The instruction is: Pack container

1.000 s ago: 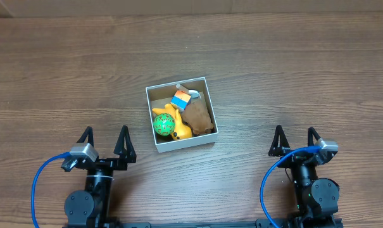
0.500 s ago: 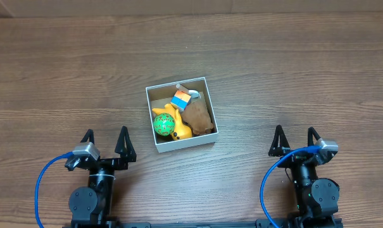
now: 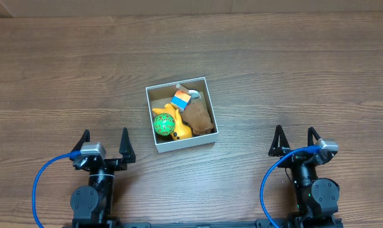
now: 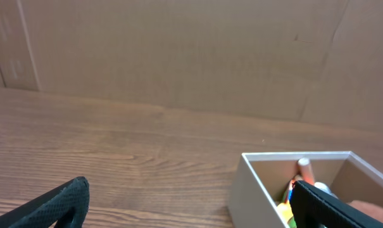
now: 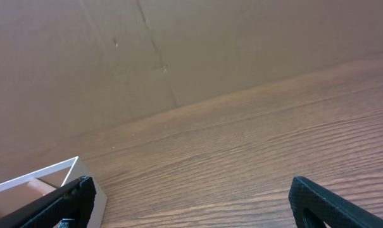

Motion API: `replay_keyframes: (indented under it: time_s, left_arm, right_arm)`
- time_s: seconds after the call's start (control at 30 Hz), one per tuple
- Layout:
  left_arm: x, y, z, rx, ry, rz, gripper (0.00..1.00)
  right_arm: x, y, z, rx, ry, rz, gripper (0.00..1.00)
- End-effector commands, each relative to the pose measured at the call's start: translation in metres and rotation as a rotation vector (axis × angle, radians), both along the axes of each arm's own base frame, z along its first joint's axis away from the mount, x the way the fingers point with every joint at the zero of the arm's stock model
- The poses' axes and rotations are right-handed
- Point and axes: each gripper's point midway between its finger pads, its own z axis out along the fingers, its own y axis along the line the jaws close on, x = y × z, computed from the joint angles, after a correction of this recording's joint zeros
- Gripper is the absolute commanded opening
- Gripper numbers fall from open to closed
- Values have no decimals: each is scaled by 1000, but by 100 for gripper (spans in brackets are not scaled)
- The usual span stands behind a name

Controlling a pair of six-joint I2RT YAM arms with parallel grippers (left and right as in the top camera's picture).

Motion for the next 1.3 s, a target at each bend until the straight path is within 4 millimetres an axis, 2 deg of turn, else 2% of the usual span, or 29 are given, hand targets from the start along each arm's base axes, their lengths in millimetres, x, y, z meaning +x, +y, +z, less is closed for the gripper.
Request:
replay_keyframes:
  time_s: [0.0, 0.33, 0.5, 1.27]
  left_arm:
    - [0, 3, -7, 87, 15, 11, 100]
    - [0, -3, -9, 114, 22, -22, 100]
    - [-3, -3, -35, 115, 127, -28, 100]
    - [-2, -3, -33, 116, 122, -28, 100]
  right_arm:
    - [0, 1, 1, -2, -11, 7, 100]
    - [0, 1, 1, -2, -11, 7, 100]
    - [0, 1, 1, -2, -11, 7, 100]
    - [0, 1, 1, -2, -10, 7, 100]
